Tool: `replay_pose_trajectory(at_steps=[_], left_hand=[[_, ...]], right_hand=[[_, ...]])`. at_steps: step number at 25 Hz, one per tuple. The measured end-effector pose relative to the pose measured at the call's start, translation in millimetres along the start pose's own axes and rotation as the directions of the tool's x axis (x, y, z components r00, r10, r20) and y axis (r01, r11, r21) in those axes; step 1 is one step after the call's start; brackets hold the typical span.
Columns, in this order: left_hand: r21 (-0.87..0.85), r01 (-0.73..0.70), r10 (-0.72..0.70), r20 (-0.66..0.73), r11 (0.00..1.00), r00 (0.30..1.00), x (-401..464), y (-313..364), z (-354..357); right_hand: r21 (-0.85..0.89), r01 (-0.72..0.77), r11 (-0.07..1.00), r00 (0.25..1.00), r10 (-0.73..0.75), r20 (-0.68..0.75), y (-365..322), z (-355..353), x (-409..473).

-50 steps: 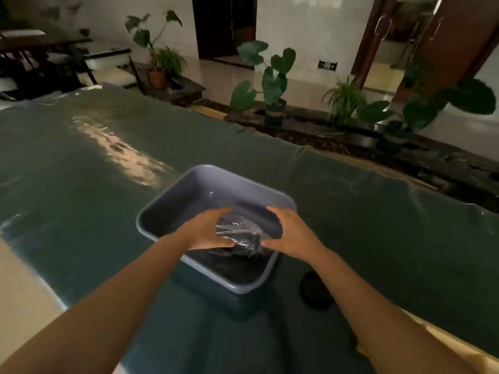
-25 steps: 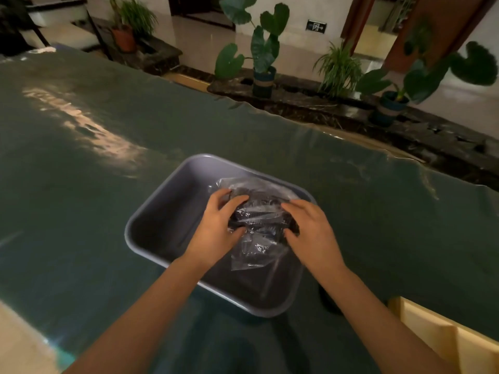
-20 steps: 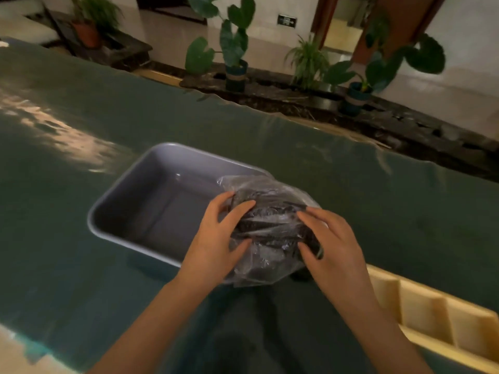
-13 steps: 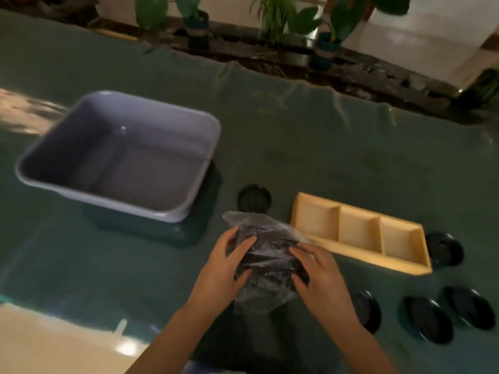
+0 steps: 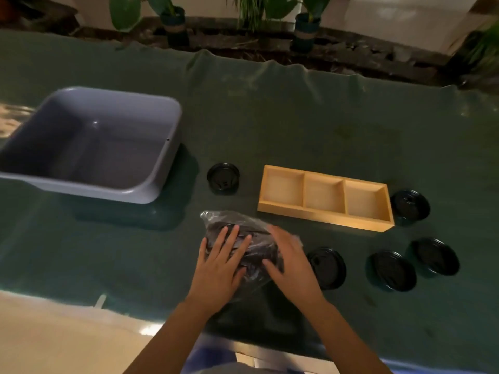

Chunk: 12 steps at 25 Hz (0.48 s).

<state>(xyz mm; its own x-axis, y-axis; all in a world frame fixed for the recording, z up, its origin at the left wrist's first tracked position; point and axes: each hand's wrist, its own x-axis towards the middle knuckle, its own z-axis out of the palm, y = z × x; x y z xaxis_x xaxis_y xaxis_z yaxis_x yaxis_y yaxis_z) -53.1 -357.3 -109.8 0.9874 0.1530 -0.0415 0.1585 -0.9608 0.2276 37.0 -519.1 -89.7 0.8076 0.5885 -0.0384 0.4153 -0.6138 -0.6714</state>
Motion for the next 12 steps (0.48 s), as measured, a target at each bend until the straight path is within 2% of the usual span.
replay_pose_trajectory(at_steps=[2, 3, 4, 5, 7, 9, 12], left_hand=[[0.033, 0.009, -0.009, 0.01, 0.999, 1.0, 7, -5, -2], [0.038, 0.012, -0.013, 0.018, 0.999, 1.0, 11, -7, -2], [0.034, 0.016, -0.017, 0.036, 0.999, 0.999, 15, -7, -3], [0.028, 0.02, -0.021, 0.055, 0.999, 0.998, 19, -8, -4], [0.022, 0.033, -0.034, 0.074, 0.999, 0.997, 25, -9, -4], [0.024, 0.042, -0.044, 0.1, 0.999, 0.994, 30, -10, -6], [0.01, 0.042, -0.043, 0.11, 0.999, 0.993, 35, -12, -9]], right_hand=[[0.202, -0.192, 0.96, 0.954, 0.231, -0.191, 19, -12, 1], [0.256, -0.29, 0.922, 0.917, 0.345, -0.202, 30, -20, 4], [0.289, -0.398, 0.871, 0.888, 0.445, -0.115, 37, -25, 9], [0.324, -0.497, 0.805, 0.856, 0.515, 0.035, 39, -27, 14], [0.385, -0.623, 0.681, 0.782, 0.556, 0.282, 34, -23, 22], [0.512, -0.652, 0.558, 0.743, 0.604, 0.288, 25, -19, 28], [0.814, -0.498, 0.3, 0.695, 0.699, 0.167, 28, -24, 36]])
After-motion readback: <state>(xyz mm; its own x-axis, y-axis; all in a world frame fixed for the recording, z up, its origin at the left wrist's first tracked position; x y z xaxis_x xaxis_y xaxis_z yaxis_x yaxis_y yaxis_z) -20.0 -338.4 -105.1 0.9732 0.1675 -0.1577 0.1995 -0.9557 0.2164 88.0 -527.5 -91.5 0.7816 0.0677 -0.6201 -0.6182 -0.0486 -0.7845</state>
